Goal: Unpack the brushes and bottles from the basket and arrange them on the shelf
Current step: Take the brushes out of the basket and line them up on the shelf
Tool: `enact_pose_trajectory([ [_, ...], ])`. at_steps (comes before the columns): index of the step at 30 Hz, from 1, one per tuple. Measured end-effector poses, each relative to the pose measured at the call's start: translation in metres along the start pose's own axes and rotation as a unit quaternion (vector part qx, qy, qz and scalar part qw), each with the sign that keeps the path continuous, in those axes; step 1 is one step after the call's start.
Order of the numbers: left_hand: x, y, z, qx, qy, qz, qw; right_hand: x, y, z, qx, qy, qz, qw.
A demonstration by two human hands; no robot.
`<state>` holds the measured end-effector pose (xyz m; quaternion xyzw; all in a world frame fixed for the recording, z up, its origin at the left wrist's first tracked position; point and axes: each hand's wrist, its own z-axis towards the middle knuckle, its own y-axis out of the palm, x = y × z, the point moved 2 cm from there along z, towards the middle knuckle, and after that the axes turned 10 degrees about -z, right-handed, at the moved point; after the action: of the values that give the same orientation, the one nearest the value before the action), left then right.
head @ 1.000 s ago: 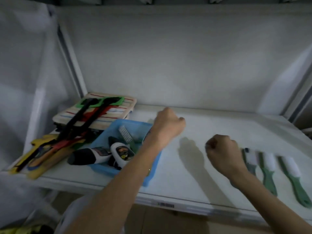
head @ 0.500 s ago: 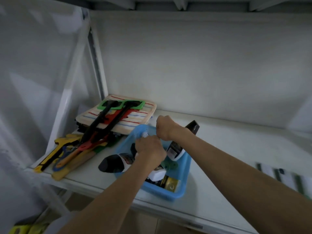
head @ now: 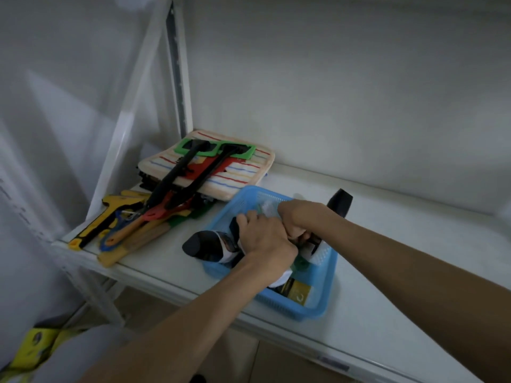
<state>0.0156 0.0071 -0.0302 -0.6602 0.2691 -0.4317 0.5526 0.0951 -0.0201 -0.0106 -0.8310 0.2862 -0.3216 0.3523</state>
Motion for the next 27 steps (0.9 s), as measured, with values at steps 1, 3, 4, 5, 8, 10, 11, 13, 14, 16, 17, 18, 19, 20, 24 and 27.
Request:
enact_pose_trajectory([
  [1, -0.001, 0.0, 0.0, 0.011, -0.001, -0.017, 1.0, -0.002, 0.0, -0.002, 0.034, -0.012, -0.008, 0.999],
  [3, -0.003, -0.002, -0.001, 0.036, -0.001, -0.049, 0.998, -0.004, 0.002, -0.005, 0.094, -0.027, 0.009, 0.995],
  [4, -0.003, -0.004, -0.002, 0.043, 0.003, -0.06, 0.997, -0.003, 0.003, -0.005, 0.104, -0.028, 0.027, 0.994],
  [5, -0.004, -0.006, -0.003, 0.044, 0.005, -0.069, 0.997, -0.001, 0.004, -0.005, 0.11, -0.028, 0.054, 0.992],
  [8, -0.012, -0.015, -0.005, 0.043, 0.0, -0.162, 0.986, 0.007, 0.002, -0.002, 0.124, -0.019, 0.118, 0.985],
  [10, -0.021, -0.021, -0.003, 0.04, -0.018, -0.262, 0.964, 0.01, 0.001, 0.001, 0.147, -0.003, 0.187, 0.971],
  [11, -0.025, -0.025, -0.002, 0.04, -0.032, -0.304, 0.951, 0.011, 0.002, 0.002, 0.158, 0.003, 0.209, 0.965],
  [13, -0.03, -0.034, 0.001, 0.047, -0.056, -0.377, 0.923, 0.014, 0.002, 0.003, 0.175, 0.015, 0.242, 0.954],
  [14, -0.031, -0.039, 0.003, 0.053, -0.072, -0.404, 0.91, 0.016, 0.002, 0.004, 0.185, 0.02, 0.266, 0.946],
  [16, -0.034, -0.046, 0.008, 0.086, -0.084, -0.437, 0.891, 0.022, -0.003, 0.004, 0.23, 0.029, 0.312, 0.921],
  [17, -0.035, -0.048, 0.011, 0.108, -0.075, -0.441, 0.888, 0.024, -0.008, 0.002, 0.26, 0.031, 0.331, 0.907],
  [18, -0.036, -0.05, 0.012, 0.133, -0.066, -0.445, 0.883, 0.026, -0.015, -0.002, 0.29, 0.031, 0.357, 0.887],
  [19, -0.035, -0.053, 0.012, 0.151, -0.059, -0.453, 0.877, 0.029, -0.023, -0.006, 0.316, 0.03, 0.391, 0.864],
  [20, -0.033, -0.057, 0.012, 0.168, -0.051, -0.464, 0.868, 0.034, -0.031, -0.013, 0.334, 0.03, 0.433, 0.837],
  [24, -0.013, -0.076, 0.012, 0.218, -0.008, -0.516, 0.828, 0.067, -0.051, -0.053, 0.32, 0.011, 0.641, 0.698],
  [27, 0.015, -0.076, 0.013, 0.193, 0.031, -0.546, 0.815, 0.106, -0.038, -0.094, 0.335, -0.017, 0.731, 0.594],
])
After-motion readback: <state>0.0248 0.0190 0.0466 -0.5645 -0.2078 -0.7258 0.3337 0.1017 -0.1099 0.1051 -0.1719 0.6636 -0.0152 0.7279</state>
